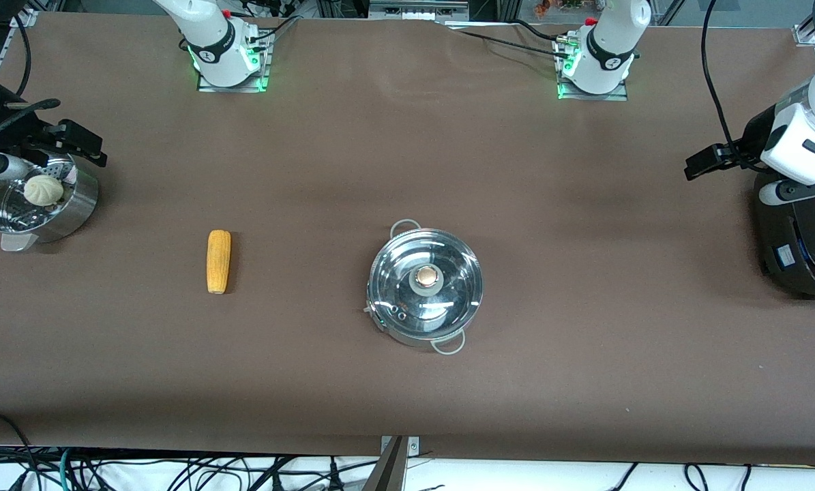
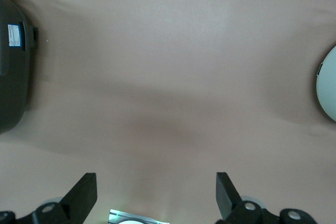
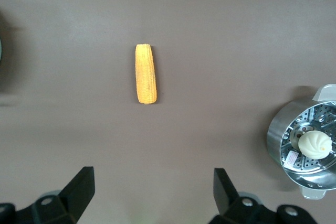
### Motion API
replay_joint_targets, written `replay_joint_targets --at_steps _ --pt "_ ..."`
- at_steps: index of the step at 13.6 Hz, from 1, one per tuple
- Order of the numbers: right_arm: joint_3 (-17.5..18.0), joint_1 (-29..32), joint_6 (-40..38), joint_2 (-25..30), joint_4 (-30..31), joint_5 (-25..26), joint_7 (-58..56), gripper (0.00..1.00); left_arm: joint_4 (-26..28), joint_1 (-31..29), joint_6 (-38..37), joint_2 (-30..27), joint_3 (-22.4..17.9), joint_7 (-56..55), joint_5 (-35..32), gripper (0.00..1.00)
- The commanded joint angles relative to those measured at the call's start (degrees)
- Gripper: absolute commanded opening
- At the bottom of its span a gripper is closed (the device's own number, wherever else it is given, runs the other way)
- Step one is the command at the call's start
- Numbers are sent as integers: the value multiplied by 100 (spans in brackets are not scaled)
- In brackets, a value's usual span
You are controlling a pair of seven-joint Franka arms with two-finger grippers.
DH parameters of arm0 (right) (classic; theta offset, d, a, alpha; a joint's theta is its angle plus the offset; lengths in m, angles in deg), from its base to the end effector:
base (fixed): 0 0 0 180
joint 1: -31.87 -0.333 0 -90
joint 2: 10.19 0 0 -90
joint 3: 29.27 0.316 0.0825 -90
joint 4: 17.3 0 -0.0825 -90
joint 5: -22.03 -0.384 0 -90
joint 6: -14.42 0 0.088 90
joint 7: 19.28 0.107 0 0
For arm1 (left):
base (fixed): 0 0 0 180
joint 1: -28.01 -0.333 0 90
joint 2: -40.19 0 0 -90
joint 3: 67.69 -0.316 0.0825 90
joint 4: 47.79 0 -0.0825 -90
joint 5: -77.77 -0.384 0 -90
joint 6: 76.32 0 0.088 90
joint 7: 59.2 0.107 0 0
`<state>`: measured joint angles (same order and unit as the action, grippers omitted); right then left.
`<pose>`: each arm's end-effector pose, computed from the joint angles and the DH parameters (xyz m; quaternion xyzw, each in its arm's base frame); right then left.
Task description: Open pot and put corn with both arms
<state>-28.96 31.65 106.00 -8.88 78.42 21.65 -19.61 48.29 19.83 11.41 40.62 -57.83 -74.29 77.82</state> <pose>0.5470 0.0058 0.5923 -0.9997 -0.0073 0.0247 0.0032 0.5461 -0.0158 0.5677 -0.9903 -0.1164 0.0758 0.0101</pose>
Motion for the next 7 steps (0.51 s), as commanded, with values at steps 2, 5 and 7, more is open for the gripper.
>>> replay_joint_targets --at_steps 2,5,7 --pt "-39 5 18 -26 -97 -75 -20 100 -20 -78 -107 -78 60 147 -49 100" --pt "-31 -4 27 -35 -97 -58 -38 100 -20 -78 -133 -78 60 147 29 100" --pt "-40 -4 36 -35 -97 -58 -38 100 -20 -78 -125 -61 34 138 214 100"
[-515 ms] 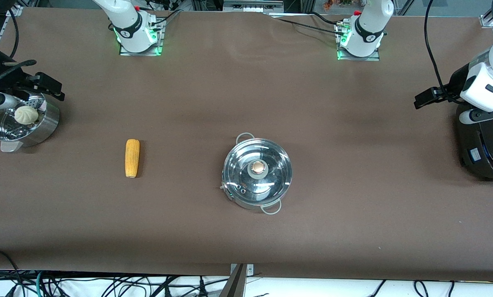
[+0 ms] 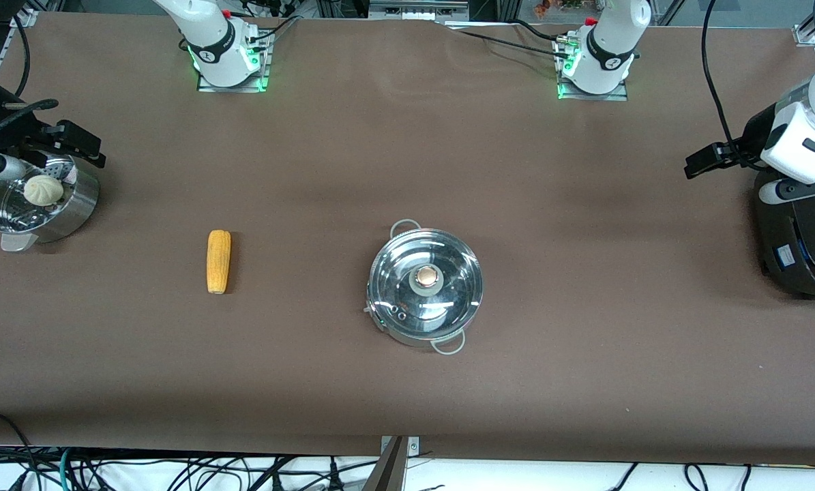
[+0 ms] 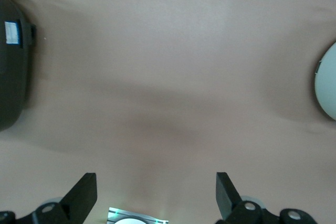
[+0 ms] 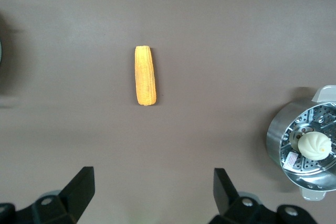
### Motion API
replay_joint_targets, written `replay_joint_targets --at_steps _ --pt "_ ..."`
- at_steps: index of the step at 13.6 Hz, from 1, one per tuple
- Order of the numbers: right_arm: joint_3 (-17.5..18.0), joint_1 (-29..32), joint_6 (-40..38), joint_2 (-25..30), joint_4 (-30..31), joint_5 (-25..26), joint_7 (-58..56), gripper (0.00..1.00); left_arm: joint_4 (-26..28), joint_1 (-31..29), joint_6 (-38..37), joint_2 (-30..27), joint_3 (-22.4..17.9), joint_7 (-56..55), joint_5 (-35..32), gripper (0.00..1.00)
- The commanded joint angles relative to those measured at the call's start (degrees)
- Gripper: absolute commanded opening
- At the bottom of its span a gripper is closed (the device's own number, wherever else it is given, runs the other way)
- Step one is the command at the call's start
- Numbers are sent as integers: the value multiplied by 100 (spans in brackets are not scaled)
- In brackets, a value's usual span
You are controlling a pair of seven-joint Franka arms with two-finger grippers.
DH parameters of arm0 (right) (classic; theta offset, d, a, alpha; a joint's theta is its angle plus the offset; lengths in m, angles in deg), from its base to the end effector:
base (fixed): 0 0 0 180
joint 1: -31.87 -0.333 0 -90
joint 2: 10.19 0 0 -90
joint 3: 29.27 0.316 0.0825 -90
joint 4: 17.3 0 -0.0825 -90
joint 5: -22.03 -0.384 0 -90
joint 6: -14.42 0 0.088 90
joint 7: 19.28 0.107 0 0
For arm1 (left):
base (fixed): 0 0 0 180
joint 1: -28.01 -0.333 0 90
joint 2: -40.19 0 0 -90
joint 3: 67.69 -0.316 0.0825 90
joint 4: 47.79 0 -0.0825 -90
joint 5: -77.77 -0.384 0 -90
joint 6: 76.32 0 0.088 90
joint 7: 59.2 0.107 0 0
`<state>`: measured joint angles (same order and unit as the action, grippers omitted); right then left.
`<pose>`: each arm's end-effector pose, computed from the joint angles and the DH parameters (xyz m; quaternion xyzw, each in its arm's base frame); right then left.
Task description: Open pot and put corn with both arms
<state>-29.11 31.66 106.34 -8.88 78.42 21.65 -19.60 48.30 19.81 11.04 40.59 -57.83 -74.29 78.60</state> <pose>0.5477 0.0042 0.5928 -0.9997 -0.0058 0.0217 0.0033 0.5452 -0.0171 0.5674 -0.9899 -0.1168 0.0798 0.0038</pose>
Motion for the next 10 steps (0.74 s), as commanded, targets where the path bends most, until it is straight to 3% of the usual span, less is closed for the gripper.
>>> replay_joint_targets --at_steps 1,10 --pt "-25 -13 -25 -60 -97 -32 -64 100 -20 -76 -96 -58 33 147 145 100" --pt "-16 -5 -25 -104 -97 -49 -47 100 -20 -67 -96 -23 68 129 111 100"
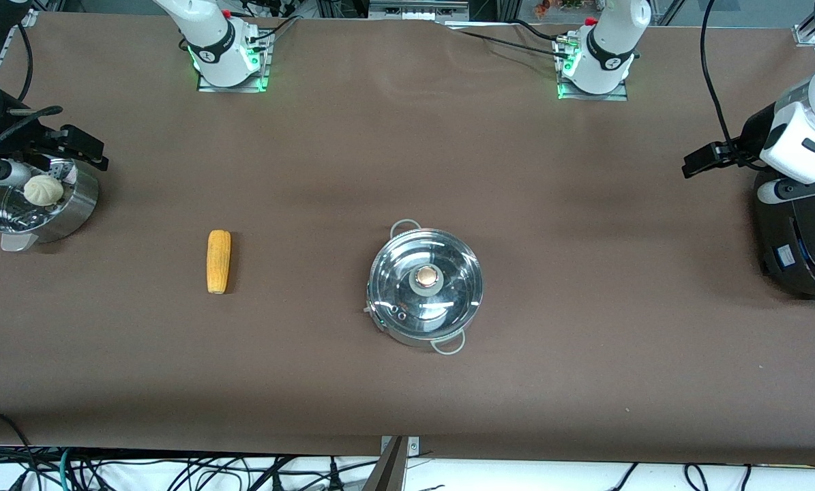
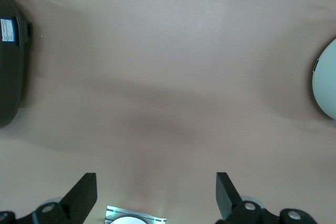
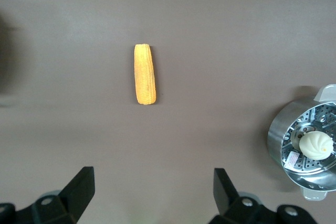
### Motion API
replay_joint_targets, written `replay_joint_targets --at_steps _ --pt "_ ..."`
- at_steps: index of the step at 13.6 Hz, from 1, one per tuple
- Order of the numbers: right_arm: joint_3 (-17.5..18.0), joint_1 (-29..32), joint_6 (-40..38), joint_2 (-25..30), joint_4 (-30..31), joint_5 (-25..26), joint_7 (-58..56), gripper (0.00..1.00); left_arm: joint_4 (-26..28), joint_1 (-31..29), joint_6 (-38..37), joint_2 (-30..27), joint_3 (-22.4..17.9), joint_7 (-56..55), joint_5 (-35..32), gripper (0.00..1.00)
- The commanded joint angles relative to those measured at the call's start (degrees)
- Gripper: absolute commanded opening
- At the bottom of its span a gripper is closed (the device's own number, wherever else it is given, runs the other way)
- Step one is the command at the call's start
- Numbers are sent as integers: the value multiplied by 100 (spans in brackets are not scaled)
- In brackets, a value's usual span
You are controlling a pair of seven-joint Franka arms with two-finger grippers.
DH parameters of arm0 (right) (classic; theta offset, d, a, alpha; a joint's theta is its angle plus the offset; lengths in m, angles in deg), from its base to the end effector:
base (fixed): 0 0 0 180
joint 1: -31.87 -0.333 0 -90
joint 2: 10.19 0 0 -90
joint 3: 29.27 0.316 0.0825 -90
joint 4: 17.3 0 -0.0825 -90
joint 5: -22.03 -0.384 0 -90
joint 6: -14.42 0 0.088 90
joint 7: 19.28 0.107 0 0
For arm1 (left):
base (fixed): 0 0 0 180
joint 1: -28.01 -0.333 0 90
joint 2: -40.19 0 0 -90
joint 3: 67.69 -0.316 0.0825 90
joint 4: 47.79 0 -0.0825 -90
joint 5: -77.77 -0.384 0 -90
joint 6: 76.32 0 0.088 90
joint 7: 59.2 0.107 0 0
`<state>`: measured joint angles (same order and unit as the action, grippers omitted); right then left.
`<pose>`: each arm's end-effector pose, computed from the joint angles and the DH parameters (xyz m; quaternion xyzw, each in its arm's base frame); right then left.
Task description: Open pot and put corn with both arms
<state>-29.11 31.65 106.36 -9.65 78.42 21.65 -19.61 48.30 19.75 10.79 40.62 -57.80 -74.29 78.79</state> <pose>0.5512 0.0044 0.5855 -0.9996 -0.0060 0.0283 0.0033 0.5448 -0.0172 0.5669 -0.9897 -0.1170 0.0825 0.0025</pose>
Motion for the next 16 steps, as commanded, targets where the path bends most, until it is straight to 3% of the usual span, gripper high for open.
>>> replay_joint_targets --at_steps 1,3,6,10,14,16 --pt "-16 -4 -26 -28 -97 -49 -38 100 -20 -61 -71 -16 74 121 83 100" --pt "-16 -13 -35 -28 -97 -49 -29 100 -90 0 -71 19 83 68 47 100" --pt "-16 -13 -35 -28 -97 -49 -29 100 -695 324 -62 640 267 -596 108 100" --pt "-16 -22 -53 -28 -89 -49 -20 100 -2283 1641 -53 2221 277 -2336 144 100" --pt "1 -39 -88 -37 8 -23 -20 100 -3936 2503 25 3680 259 -3760 153 97" --pt "19 -109 -123 -386 78 -14 -29 100 -4221 2715 453 4043 285 -4543 188 96"
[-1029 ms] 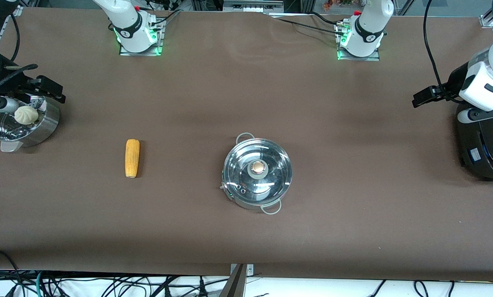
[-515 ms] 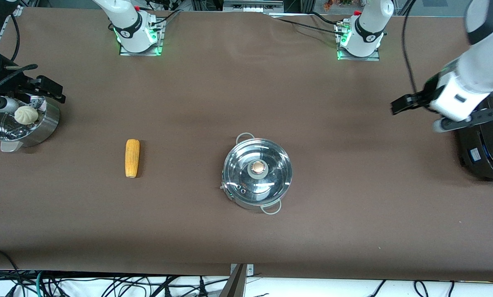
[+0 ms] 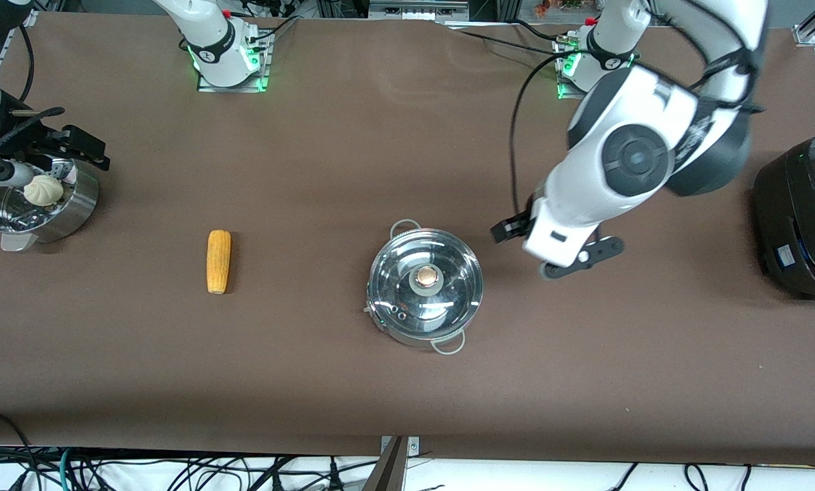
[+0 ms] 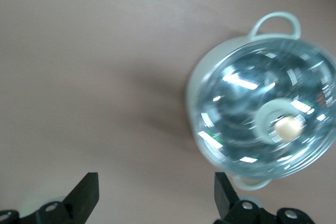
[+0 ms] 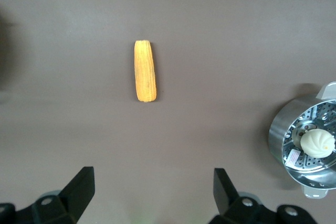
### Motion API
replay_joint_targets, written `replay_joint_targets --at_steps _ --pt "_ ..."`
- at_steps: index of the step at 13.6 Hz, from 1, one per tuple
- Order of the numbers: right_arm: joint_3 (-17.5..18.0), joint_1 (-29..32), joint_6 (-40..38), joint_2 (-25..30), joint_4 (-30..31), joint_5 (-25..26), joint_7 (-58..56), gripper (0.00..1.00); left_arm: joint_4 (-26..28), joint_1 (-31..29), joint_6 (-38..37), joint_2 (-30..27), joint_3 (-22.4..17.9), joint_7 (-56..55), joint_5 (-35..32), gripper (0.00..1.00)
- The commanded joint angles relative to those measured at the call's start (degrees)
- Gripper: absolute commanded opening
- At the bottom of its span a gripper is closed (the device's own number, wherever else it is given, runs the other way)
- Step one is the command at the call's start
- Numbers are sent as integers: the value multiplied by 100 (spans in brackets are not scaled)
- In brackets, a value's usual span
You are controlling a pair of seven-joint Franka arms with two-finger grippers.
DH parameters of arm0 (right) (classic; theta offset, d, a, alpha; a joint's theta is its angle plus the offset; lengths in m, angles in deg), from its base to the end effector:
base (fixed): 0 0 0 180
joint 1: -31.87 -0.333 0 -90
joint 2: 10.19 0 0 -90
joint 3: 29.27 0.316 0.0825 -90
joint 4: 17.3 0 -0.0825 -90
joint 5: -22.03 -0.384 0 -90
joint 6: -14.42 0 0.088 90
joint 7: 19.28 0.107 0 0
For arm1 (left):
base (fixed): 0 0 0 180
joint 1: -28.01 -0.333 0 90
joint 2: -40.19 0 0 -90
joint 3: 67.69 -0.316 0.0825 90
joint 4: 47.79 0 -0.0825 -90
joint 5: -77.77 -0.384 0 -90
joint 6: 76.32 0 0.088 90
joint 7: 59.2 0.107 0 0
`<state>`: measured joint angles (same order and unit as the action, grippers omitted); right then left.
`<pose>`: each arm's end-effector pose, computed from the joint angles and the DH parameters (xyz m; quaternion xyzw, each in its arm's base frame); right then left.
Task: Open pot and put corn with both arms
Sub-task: 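Reach the left gripper to the lid knob while the right gripper approaches the corn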
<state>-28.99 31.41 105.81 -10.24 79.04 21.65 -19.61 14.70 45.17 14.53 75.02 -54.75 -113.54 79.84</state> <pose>0.5519 0.0078 0.5739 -0.9990 -0.0091 0.0436 0.0032 0.6373 -0.3209 0.4699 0.9693 0.2261 -0.0919 0.0287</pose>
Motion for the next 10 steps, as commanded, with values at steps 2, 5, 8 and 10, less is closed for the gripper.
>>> replay_joint_targets --at_steps 2,5,8,10 --pt "7 -217 18 -775 68 -14 -20 100 -835 567 598 787 -81 -1216 189 96" --pt "7 -253 737 -1155 506 -23 -11 100 -835 736 1223 1051 -82 -1851 206 96" --pt "7 -253 2580 -1251 1674 -14 -20 100 -835 1087 1637 1307 -291 -2168 154 95" --pt "-10 -244 3312 -1330 2115 -14 -20 100 -852 1219 1699 1430 -441 -2177 154 95"
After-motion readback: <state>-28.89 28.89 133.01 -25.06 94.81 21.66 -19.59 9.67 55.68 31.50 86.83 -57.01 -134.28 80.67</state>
